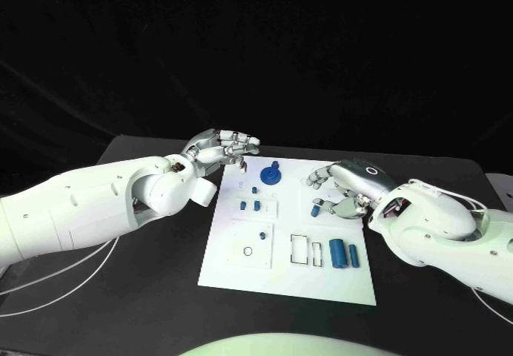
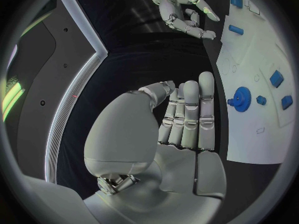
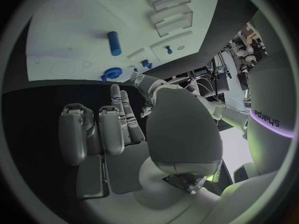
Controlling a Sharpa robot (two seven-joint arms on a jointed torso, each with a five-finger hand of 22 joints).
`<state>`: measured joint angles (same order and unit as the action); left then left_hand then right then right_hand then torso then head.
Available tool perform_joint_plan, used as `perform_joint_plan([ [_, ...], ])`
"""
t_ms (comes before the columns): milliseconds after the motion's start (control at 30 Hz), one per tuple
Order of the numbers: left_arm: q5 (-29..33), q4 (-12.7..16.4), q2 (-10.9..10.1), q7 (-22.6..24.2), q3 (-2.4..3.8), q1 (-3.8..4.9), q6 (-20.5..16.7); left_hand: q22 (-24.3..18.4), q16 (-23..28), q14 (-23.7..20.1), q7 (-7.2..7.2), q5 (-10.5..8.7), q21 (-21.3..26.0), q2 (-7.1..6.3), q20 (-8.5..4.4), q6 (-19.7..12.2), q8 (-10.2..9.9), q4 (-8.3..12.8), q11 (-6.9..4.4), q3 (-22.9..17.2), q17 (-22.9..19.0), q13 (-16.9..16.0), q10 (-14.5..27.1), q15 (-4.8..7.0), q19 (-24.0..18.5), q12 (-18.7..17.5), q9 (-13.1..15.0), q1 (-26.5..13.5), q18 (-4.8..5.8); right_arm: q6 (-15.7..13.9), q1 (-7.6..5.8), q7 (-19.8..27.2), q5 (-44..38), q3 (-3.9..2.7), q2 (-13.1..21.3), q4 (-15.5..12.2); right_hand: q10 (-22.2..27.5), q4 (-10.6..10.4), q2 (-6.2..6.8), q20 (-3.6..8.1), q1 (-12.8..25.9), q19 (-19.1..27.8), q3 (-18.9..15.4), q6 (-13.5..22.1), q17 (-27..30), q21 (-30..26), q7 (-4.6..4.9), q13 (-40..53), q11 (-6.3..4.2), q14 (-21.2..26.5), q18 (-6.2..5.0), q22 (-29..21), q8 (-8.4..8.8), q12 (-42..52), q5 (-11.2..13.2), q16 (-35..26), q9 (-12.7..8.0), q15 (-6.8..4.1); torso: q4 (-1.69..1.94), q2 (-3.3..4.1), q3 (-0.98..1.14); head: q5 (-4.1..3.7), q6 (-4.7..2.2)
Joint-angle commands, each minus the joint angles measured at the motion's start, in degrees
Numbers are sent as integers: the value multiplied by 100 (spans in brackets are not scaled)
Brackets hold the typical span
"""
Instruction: Assemble the parts on the task board
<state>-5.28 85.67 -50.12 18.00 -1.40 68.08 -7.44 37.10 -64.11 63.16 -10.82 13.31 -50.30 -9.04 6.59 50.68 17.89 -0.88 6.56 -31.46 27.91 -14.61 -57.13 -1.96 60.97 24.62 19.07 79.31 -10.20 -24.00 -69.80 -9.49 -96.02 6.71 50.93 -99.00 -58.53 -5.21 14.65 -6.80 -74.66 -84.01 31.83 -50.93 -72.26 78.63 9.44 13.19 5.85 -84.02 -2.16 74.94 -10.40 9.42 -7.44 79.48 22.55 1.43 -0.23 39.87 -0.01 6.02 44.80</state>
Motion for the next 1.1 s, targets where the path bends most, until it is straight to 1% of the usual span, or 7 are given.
perform_joint_plan([
  [33, -17, 8, 9, 24, 3, 5, 101, -4, -39, -31, 12, 28, 31, -3, 31, -33, 37, -3, -11, 12, -4, -8, 48, 4, -5, 34, 5, -44, -37, 388, -32, 205, 251, 2, 39, 95, 51, 8, 10, -12, 11, -77, -23, 29, -24, -100, -6, -7, 10, -205, -68, 907, 28, -6, -20, 20, -6, -26, -3, 5, 0, -47, -31],
  [133, -18, 4, 22, 28, 2, 4, 96, -6, -42, -33, 16, 30, 34, 7, 32, -30, 44, -5, -14, 8, -6, -10, 49, 5, -5, 45, 7, -42, -37, 535, -49, 242, 226, 2, 41, 187, 79, 10, 12, -7, -1, -72, -54, 38, -39, -121, -5, -20, 12, -209, -72, 897, 34, -11, -22, 30, -10, -25, 9, 9, 7, -64, -41],
  [267, -19, -4, 67, 45, 3, 4, 100, -6, -42, -33, 16, 30, 34, 7, 32, -30, 44, -5, -14, 8, -6, -10, 49, 5, -5, 45, 7, -42, -37, 689, -56, 254, 169, 12, -19, 295, 90, 14, -1, -3, -22, -90, -68, 31, -93, -84, -11, -28, 12, -225, -63, 914, 30, -7, -25, 65, -9, -22, 22, 6, -2, -80, -34],
  [400, -20, -7, 69, 51, 3, 5, 92, -6, -42, -33, 16, 30, 34, 7, 32, -30, 44, -5, -14, 8, -6, -10, 49, 5, -5, 45, 7, -42, -37, 832, -53, 284, 151, 26, -73, 356, 83, 7, 6, 0, -19, -86, -108, 31, -90, -103, -11, -34, 10, -227, -66, 904, 31, 8, -10, 67, -10, -22, 2, 11, 0, -46, 1],
  [600, -20, -9, 41, 47, 3, 5, 77, -6, -42, -33, 16, 30, 34, 7, 32, -30, 44, -5, -14, 8, -6, -10, 49, 5, -5, 45, 7, -42, -37, 996, -42, 272, 112, 47, -138, 446, 56, 5, -13, 4, -39, -100, -134, 25, -80, -82, -13, -37, 4, -227, -61, 914, 28, 37, 6, 65, -10, -27, 9, 15, -1, -54, 18],
  [733, -22, -7, 24, 39, 3, 6, 71, -6, -42, -33, 16, 30, 34, 7, 32, -30, 44, -5, -14, 8, -6, -10, 49, 5, -5, 45, 7, -42, -37, 1081, -29, 252, 71, 58, -174, 484, 38, 1, -29, 7, -50, -93, -142, 13, -78, -105, -10, -39, 4, -226, -66, 902, 22, 54, 8, 65, -9, -28, 15, 12, -1, -54, 47],
  [1100, -29, 5, -11, 34, 2, 6, 55, -8, -47, -35, 17, 31, 38, 12, 32, -32, 50, -5, -15, 5, -9, -13, 56, 7, -4, 59, 9, -43, -39, 1243, 14, 227, 45, 83, -260, 529, -101, -16, -120, 17, -117, -126, -127, -97, -35, -60, -12, -63, 0, -215, -53, 924, -25, 139, -7, 43, 0, -30, 1, 5, 0, -33, 67],
])
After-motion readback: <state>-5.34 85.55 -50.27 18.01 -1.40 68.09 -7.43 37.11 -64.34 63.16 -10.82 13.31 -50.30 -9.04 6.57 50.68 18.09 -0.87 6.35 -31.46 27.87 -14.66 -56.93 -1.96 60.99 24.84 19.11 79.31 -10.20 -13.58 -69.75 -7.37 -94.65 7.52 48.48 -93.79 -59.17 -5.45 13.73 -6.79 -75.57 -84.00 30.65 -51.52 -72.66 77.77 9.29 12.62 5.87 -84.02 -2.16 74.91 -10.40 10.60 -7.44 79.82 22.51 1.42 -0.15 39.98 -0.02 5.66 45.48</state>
